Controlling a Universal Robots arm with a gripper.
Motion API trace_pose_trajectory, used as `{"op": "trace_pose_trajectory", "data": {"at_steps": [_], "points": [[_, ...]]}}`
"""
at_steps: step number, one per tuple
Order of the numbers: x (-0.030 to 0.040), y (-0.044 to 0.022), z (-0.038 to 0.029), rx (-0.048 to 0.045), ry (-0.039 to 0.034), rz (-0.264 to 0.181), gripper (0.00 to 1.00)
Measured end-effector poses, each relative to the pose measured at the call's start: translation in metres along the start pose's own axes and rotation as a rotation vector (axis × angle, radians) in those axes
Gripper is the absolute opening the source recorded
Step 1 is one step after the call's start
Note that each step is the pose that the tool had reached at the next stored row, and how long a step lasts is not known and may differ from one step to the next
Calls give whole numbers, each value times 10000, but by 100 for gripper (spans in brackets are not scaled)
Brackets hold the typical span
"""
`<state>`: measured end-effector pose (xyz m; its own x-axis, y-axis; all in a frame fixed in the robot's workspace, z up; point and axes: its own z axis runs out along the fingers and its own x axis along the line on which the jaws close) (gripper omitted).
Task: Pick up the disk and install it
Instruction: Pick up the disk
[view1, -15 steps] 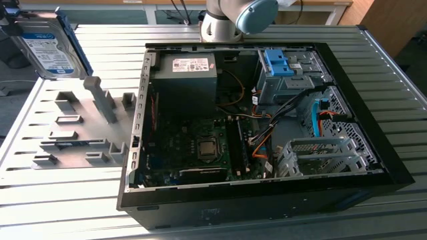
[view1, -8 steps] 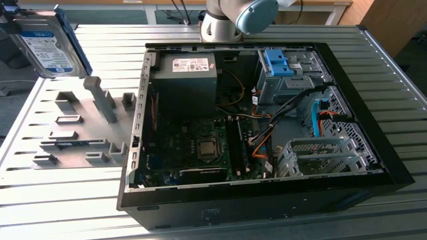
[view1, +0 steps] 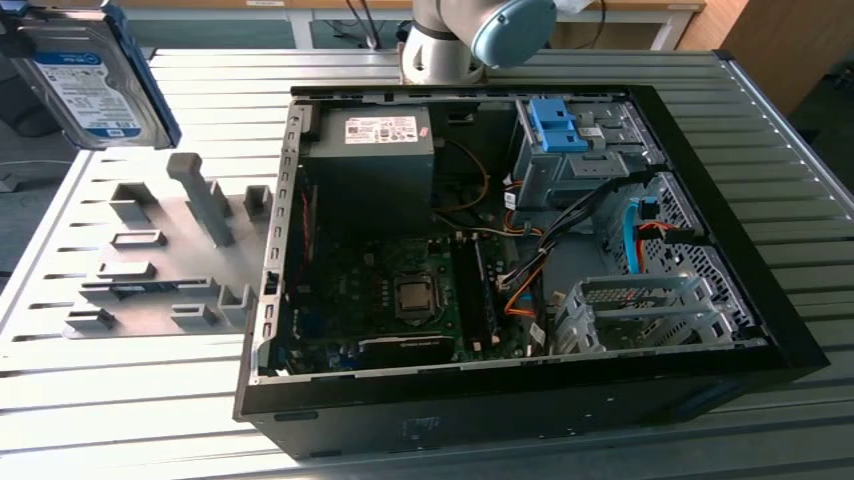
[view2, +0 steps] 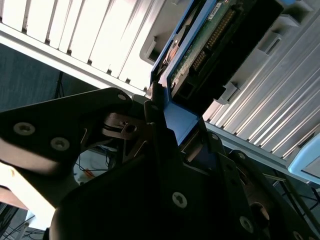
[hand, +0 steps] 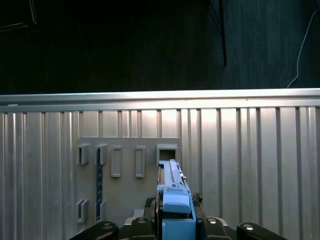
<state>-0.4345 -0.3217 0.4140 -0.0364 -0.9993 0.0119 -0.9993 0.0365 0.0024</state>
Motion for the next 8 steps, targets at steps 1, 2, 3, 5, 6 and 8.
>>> {"op": "trace_pose_trajectory", "data": {"at_steps": [1, 2, 3, 5, 6, 8], "points": [[0, 0, -17, -1, 0, 0, 36], [0, 0, -33, 0, 0, 0, 36], [0, 0, -49, -1, 0, 0, 36], [1, 1, -76, 0, 0, 0, 36], [1, 1, -88, 1, -1, 0, 36], [1, 0, -114, 0, 0, 0, 36]]}}
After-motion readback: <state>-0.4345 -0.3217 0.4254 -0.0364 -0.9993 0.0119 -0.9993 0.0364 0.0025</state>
